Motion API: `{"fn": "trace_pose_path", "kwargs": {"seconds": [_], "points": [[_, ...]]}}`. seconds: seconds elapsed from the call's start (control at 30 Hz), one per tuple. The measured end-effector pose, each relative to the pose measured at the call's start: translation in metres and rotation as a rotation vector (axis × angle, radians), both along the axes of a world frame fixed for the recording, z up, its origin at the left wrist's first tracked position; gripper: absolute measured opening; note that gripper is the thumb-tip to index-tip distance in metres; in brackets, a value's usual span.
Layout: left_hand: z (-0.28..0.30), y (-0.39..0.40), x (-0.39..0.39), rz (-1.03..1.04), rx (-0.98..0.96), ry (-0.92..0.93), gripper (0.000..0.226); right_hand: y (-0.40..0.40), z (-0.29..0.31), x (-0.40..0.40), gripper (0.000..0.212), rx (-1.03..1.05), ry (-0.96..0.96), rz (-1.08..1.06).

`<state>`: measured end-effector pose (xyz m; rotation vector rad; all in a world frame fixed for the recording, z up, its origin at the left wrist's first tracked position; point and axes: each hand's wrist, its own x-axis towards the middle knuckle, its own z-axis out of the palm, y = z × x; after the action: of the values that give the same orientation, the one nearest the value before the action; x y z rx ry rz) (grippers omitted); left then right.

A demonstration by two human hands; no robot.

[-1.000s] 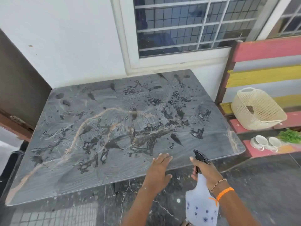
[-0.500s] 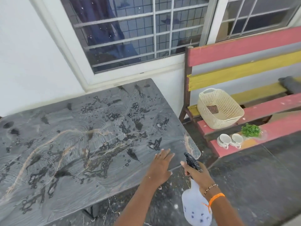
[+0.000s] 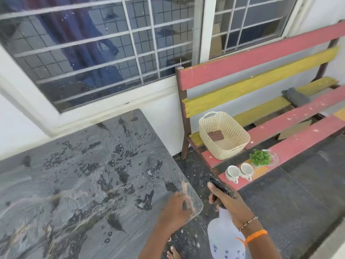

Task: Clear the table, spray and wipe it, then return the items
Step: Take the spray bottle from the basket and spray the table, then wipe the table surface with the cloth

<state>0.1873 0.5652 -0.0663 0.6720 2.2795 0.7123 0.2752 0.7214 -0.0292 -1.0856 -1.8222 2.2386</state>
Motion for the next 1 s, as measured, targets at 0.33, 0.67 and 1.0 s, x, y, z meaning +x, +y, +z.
{"fn": "trace_pose_path", "kwargs": {"seconds": [0.33,0.67,1.0], "points": [[0.037,0.138,-0.080,0.037,0.281,-0.194,0.027,0.114,0.037,-0.094,0.027,0.414,0.185,-0.308],[0.011,0.259,-0.181,0.227,0.217,-0.251,0.023,0.254,-0.010,-0.214,0.046,0.701,0.011,-0.298],[-0.045,0.339,-0.231,0.370,0.057,-0.432,0.020,0.337,-0.119,-0.252,0.023,0.807,-0.224,0.169]]}}
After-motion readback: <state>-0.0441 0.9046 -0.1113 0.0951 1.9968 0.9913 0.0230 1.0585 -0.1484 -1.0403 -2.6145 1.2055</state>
